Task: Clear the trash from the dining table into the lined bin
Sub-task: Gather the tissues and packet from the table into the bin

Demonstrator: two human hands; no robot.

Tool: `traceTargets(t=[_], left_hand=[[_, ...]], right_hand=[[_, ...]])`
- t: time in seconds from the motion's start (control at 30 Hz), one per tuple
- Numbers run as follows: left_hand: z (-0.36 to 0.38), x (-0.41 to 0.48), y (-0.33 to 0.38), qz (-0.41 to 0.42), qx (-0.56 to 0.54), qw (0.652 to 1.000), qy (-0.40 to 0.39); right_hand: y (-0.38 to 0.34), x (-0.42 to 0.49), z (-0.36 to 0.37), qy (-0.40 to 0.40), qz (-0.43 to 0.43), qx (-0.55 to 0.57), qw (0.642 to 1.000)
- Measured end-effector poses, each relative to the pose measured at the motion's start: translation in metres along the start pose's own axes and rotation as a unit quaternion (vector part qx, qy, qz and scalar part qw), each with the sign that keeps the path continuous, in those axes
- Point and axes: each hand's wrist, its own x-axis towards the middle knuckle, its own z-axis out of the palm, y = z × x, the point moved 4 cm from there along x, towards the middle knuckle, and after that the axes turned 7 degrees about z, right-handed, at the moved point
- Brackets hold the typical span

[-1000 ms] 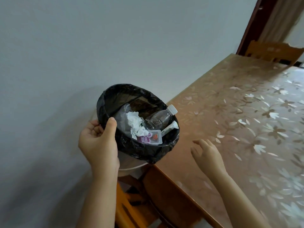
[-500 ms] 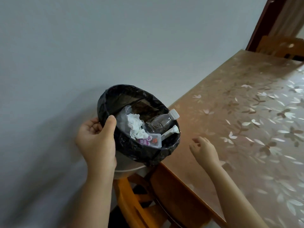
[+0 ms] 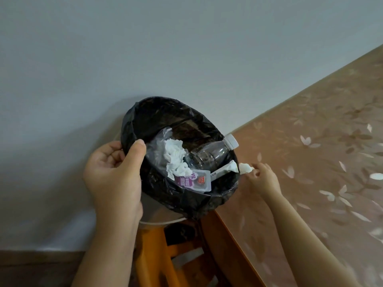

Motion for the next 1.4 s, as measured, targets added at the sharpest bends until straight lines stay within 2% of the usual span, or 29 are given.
traceTargets(t=[0.3, 0.67, 0.97, 1.2, 1.4], left_hand=[[0.001, -0.003, -0.002, -0.003, 0.029, 1.0, 0.002], [-0.001, -0.003, 0.0, -0.021, 0.004, 1.0, -0.007], [-0.013, -0.005, 0.002, -0.043, -0.021, 0.998, -0.033], [-0.026, -0.02, 0.002, -0.082, -0.053, 0.994, -0.058], [-0.041, -0.036, 0.003, -0.109, -0.062, 0.988, -0.095]], right_hand=[[0.015, 0.027, 0.028, -0.015, 0.005, -0.035, 0.999], [0.018, -0.009, 0.029, 0.009, -0.047, -0.024, 0.999], [-0.015, -0.057, -0.032, 0.128, -0.047, 0.088, 0.987], [-0.038, -0.118, -0.098, 0.256, -0.028, 0.187, 0.948], [-0.065, -0.174, -0.138, 0.29, -0.072, 0.215, 0.93]])
